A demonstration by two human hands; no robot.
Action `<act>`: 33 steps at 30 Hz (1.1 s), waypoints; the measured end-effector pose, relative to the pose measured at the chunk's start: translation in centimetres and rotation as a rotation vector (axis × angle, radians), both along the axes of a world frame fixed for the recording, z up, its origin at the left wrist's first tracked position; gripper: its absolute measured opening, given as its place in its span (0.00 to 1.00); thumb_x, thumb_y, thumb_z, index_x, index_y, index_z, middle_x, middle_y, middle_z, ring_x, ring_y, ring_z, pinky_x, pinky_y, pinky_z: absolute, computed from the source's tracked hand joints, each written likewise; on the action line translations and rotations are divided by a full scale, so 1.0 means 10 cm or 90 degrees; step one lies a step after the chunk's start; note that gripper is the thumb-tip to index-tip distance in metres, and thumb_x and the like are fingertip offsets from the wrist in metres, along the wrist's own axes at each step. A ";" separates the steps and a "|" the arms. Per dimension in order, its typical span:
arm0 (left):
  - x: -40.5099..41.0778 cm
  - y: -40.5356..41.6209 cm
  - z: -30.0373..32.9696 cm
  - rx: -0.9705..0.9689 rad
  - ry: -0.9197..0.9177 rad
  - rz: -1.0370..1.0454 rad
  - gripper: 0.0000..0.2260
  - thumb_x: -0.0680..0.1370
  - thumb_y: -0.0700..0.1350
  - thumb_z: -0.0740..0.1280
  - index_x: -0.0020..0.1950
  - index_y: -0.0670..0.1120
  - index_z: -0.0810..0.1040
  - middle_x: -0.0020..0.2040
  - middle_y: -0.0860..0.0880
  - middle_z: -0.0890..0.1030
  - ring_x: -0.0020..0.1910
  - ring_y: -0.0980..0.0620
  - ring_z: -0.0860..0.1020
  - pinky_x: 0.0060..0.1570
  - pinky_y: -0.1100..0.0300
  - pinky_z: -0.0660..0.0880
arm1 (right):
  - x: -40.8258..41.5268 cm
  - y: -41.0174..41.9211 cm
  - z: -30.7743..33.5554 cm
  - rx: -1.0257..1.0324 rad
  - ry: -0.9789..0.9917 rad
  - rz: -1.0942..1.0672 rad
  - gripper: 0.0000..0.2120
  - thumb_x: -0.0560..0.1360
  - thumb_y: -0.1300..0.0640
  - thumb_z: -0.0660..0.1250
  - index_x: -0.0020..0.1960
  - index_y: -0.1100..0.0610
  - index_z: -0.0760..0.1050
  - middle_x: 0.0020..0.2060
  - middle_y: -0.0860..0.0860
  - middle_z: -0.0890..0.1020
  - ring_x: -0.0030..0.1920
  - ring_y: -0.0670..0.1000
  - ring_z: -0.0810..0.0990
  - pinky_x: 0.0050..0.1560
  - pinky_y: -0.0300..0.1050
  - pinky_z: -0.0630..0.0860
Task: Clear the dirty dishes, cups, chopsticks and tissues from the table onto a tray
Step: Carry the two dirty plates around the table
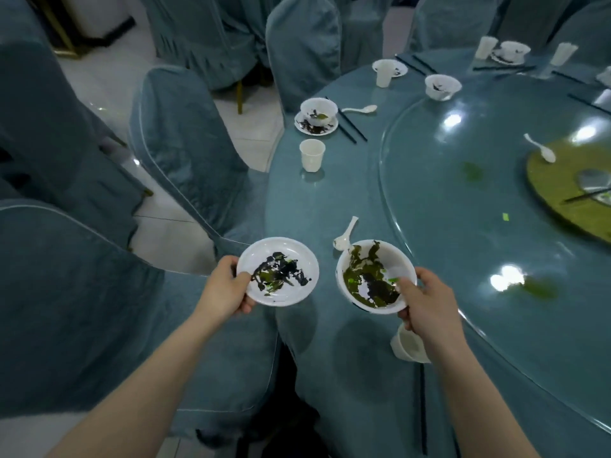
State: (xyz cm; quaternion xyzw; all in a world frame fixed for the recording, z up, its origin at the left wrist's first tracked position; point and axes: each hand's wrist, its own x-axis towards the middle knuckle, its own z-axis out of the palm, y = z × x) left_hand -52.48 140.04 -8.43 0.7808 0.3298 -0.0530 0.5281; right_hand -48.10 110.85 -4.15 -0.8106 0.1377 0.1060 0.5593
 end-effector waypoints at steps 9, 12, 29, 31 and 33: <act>-1.57 1.59 0.68 0.037 -0.165 0.252 0.13 0.76 0.37 0.54 0.58 0.49 0.67 0.23 0.46 0.78 0.20 0.51 0.73 0.20 0.61 0.68 | -0.55 1.77 0.18 0.052 0.005 0.200 0.07 0.77 0.60 0.61 0.48 0.50 0.76 0.23 0.48 0.76 0.19 0.44 0.68 0.19 0.37 0.64; -2.31 2.19 0.89 0.059 -0.203 0.309 0.13 0.76 0.37 0.54 0.57 0.51 0.67 0.24 0.45 0.79 0.19 0.52 0.73 0.18 0.63 0.67 | -0.97 2.48 0.25 0.070 -0.009 0.242 0.08 0.78 0.60 0.61 0.46 0.49 0.76 0.22 0.47 0.76 0.18 0.43 0.68 0.18 0.35 0.63; -4.72 4.70 1.43 0.140 -0.370 0.535 0.12 0.77 0.45 0.59 0.51 0.64 0.72 0.28 0.45 0.81 0.22 0.53 0.75 0.22 0.59 0.69 | -2.37 5.17 0.76 0.213 0.033 0.330 0.06 0.78 0.59 0.63 0.50 0.55 0.79 0.25 0.50 0.74 0.21 0.44 0.66 0.19 0.36 0.61; -4.69 4.94 1.46 0.136 -0.375 0.532 0.12 0.77 0.45 0.59 0.49 0.64 0.72 0.29 0.45 0.81 0.22 0.54 0.74 0.22 0.60 0.69 | -2.33 5.46 0.80 0.228 0.041 0.326 0.06 0.78 0.58 0.63 0.49 0.55 0.79 0.24 0.48 0.73 0.20 0.44 0.66 0.19 0.35 0.61; -4.63 5.25 1.51 0.133 -0.384 0.522 0.12 0.77 0.45 0.59 0.50 0.63 0.72 0.29 0.45 0.81 0.22 0.53 0.74 0.20 0.62 0.69 | -2.27 5.78 0.80 0.254 0.059 0.322 0.05 0.78 0.57 0.63 0.48 0.55 0.78 0.23 0.47 0.72 0.20 0.43 0.66 0.18 0.35 0.61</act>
